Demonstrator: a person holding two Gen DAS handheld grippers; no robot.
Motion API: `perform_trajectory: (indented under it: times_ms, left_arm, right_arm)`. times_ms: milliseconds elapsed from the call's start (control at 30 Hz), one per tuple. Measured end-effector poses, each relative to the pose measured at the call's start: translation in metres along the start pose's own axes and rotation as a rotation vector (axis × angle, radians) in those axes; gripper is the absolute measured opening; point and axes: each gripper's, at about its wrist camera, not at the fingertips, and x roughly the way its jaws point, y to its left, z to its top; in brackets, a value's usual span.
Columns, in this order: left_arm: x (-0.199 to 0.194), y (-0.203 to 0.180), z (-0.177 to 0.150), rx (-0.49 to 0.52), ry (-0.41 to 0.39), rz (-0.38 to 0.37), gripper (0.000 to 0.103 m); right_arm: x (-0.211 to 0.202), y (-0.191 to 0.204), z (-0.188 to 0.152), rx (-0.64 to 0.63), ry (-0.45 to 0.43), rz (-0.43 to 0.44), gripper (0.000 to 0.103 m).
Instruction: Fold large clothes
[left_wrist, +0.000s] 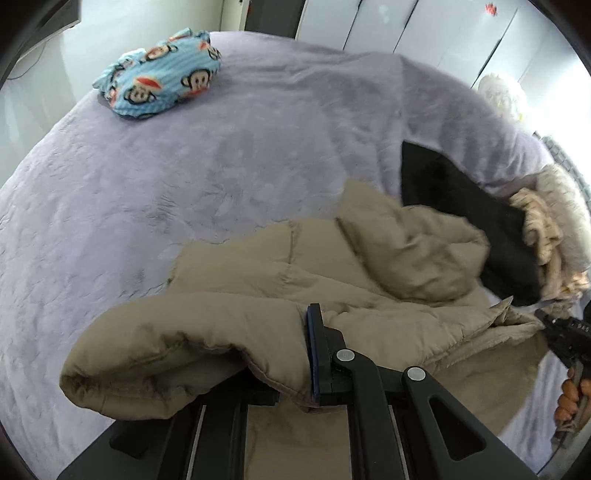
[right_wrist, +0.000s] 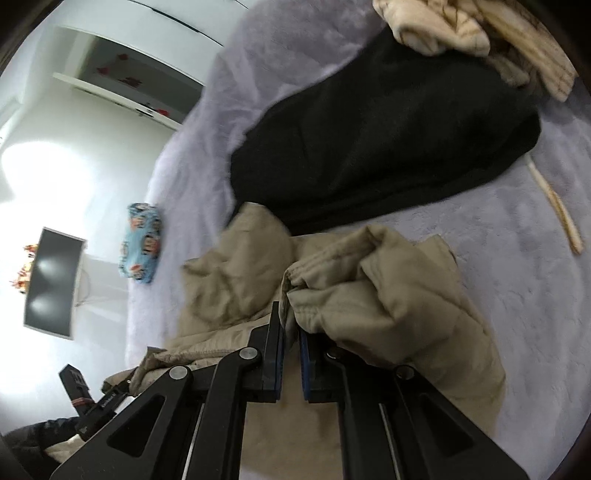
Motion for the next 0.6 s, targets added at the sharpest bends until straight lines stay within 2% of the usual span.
perform_trajectory:
  times_ms: [167,300,333,400,433,467,500,533,600]
  left_arm:
    - [0.044,0.007,0.0,-0.009,0.034,-0.008,0.014]
    - [0.044,0.006,0.001,0.012,0.017,-0.017,0.016]
    - [0.038,0.005,-0.001,0.025,0.004,-0.02,0.021]
    - [0.024,0.004,-0.004,0.043,-0.023,-0.027,0.056]
    - [0.012,0.003,-0.006,0.055,-0.057,-0.004,0.086]
    - [0.003,0.003,-0.007,0.065,-0.091,0.017,0.097]
    - [-0.009,0.001,-0.008,0.088,-0.136,0.037,0.097]
    - [-0.017,-0.002,-0.009,0.117,-0.155,0.047,0.097]
    - [-0.022,-0.007,-0.009,0.133,-0.156,0.047,0.097]
  right_arm:
    - [0.047,-0.025,0.009,0.039,0.013,-0.016,0.008]
    - [0.068,-0.036,0.008,0.083,0.028,-0.028,0.011]
    - [0.069,-0.035,0.008,0.08,0.03,-0.035,0.012]
    - [0.063,-0.029,0.009,0.047,0.027,-0.048,0.023]
    - [0.06,-0.026,0.009,0.049,0.014,-0.052,0.027]
    - [0.053,-0.022,0.01,0.032,0.006,-0.048,0.047]
    - [0.046,-0.019,0.01,0.02,-0.004,-0.034,0.072]
    - [0.039,-0.015,0.01,0.013,-0.017,-0.021,0.077]
    - [0.026,-0.006,0.007,-0.011,-0.04,-0.009,0.077]
